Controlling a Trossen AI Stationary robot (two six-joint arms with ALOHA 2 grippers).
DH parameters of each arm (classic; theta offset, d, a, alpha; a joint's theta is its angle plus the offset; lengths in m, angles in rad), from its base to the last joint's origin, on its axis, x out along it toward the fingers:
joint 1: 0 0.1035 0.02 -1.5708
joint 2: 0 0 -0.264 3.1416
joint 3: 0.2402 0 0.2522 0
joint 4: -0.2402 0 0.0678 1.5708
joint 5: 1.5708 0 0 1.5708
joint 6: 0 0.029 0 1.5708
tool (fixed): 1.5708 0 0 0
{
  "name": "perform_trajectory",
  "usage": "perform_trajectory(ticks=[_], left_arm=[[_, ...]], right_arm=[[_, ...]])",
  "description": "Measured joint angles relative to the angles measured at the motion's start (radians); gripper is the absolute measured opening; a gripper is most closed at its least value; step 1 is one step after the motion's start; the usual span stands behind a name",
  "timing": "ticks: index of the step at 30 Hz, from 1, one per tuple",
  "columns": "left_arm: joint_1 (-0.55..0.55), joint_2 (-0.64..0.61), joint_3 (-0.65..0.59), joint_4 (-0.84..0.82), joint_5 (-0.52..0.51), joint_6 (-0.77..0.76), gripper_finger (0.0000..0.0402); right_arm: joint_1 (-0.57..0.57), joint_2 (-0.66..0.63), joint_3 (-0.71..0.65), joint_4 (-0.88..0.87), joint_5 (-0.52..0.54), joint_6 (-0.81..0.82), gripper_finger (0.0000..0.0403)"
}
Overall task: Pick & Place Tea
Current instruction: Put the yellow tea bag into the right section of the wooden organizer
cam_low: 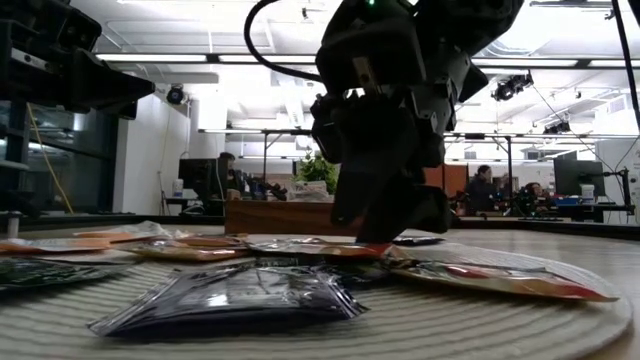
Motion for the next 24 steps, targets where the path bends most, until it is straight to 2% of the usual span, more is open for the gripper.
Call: perform_trajectory(ticks=[7,13,21,24], left_arm=[[0.000,0.000,0.000,0.000,0.000,0.000,0.0001],[0.000,0.000,0.000,0.000,0.000,0.000,0.0001],[0.000,0.000,0.000,0.000,0.000,0.000,0.0001],[0.000,0.000,0.000,0.000,0.000,0.000,0.0001]], right_arm=[[0.003,0.002,0.000,0.061,-0.077,-0.001,0.0156],[0.014,0.002,0.000,0.064,-0.089,-0.001,0.0136],[0.025,0.002,0.000,0.065,-0.090,0.000,0.0129],[0.025,0.002,0.000,0.064,-0.078,0.005,0.0111]])
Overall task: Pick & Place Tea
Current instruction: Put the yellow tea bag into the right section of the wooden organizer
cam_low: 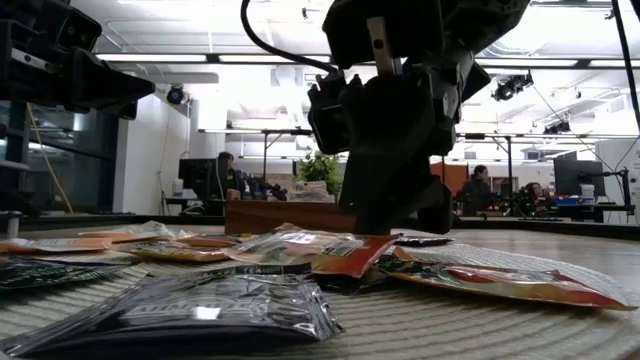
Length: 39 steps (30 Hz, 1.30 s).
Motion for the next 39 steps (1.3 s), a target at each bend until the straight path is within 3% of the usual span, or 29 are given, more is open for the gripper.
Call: perform_trajectory(ticks=[9,19,39], left_arm=[[0.000,0.000,0.000,0.000,0.000,0.000,0.0001],[0.000,0.000,0.000,0.000,0.000,0.000,0.0001],[0.000,0.000,0.000,-0.001,0.000,0.000,0.0001]], right_arm=[[0.000,0.000,0.000,0.000,0.016,0.002,0.0006],[0.000,-0.009,0.010,0.009,0.064,0.010,0.0001],[-0.006,-0.021,0.169,-0.088,0.328,-0.093,0.0000]])
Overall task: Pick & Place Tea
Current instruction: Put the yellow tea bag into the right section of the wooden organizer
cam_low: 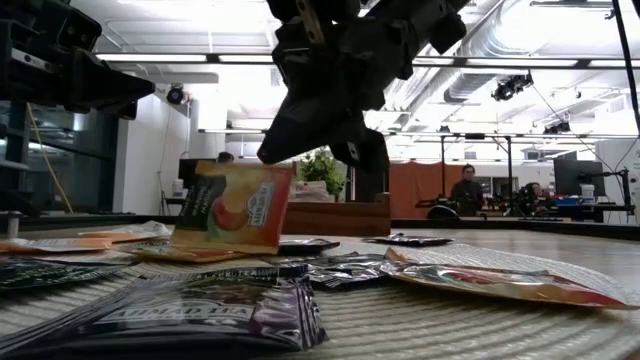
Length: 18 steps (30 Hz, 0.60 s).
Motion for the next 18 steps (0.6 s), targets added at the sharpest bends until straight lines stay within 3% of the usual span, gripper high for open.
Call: perform_trajectory(ticks=[7,15,18], left_arm=[[0.000,0.000,0.000,0.000,0.000,0.000,0.0001],[0.000,0.000,0.000,0.001,0.000,0.000,0.0001],[0.000,0.000,0.000,0.001,0.000,0.000,0.0001]], right_arm=[[-0.008,-0.030,0.001,-0.072,0.072,-0.028,0.0000],[-0.028,-0.015,0.000,-0.110,-0.019,-0.025,0.0003],[-0.029,0.004,0.015,-0.135,-0.027,-0.082,0.0021]])
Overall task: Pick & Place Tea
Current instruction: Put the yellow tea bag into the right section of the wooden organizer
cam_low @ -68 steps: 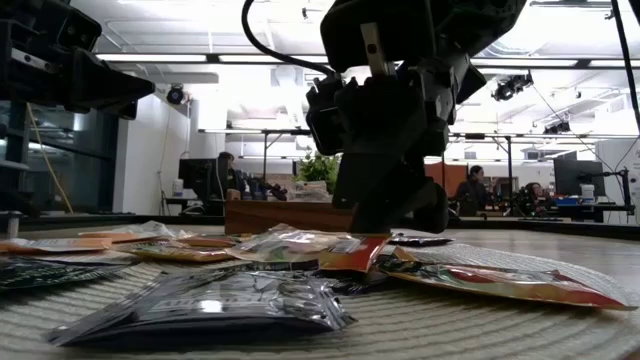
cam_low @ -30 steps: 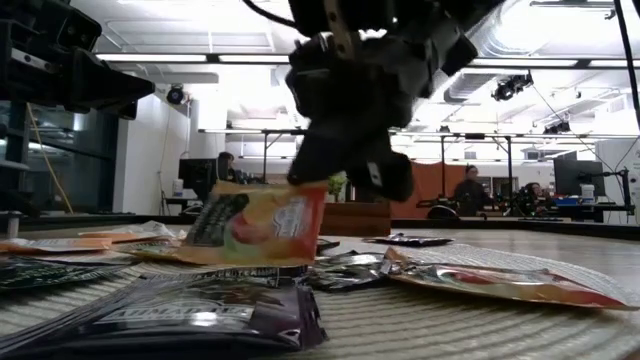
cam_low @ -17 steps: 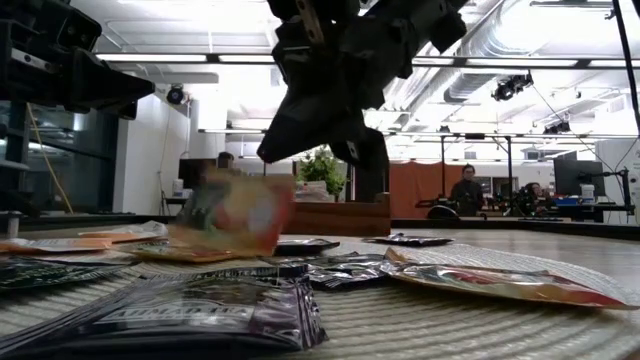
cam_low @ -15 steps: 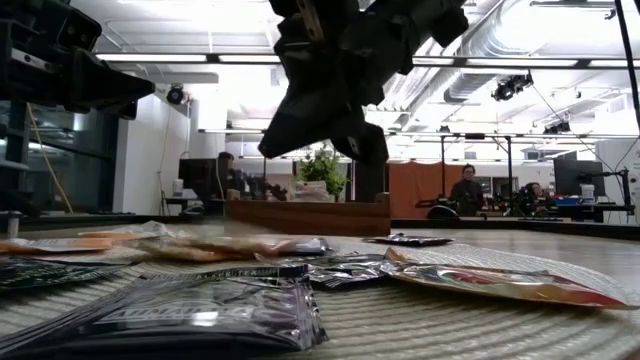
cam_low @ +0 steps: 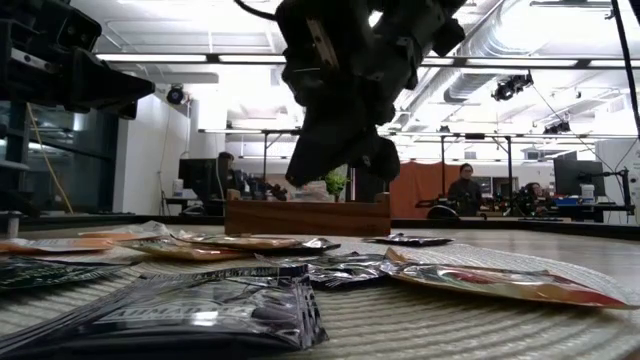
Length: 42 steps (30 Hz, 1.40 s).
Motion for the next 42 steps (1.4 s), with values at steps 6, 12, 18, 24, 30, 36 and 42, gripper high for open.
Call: perform_trajectory(ticks=[6,12,18,24,30,36,42], left_arm=[[0.000,0.000,0.000,0.000,0.000,0.000,0.0001],[0.000,0.000,0.000,0.000,0.000,0.000,0.0001],[0.000,0.000,0.000,0.000,0.000,0.000,0.0001],[0.000,0.000,0.000,0.000,0.000,0.000,0.0001],[0.000,0.000,0.000,0.000,0.000,0.000,0.0001],[0.000,0.000,0.000,0.000,0.000,0.000,0.0001],[0.000,0.000,0.000,0.000,0.000,0.000,0.0001]], right_arm=[[0.022,0.096,0.119,-0.089,-0.026,-0.328,0.0104],[0.031,0.187,0.242,-0.205,0.107,-0.618,0.0190],[0.033,0.222,0.330,-0.224,0.208,-0.763,0.0226],[0.021,0.246,0.386,-0.251,0.163,-0.759,0.0227],[0.022,0.264,0.386,-0.248,0.104,-0.748,0.0227],[0.023,0.273,0.379,-0.236,0.096,-0.725,0.0227],[0.020,0.275,0.371,-0.242,0.089,-0.714,0.0227]])
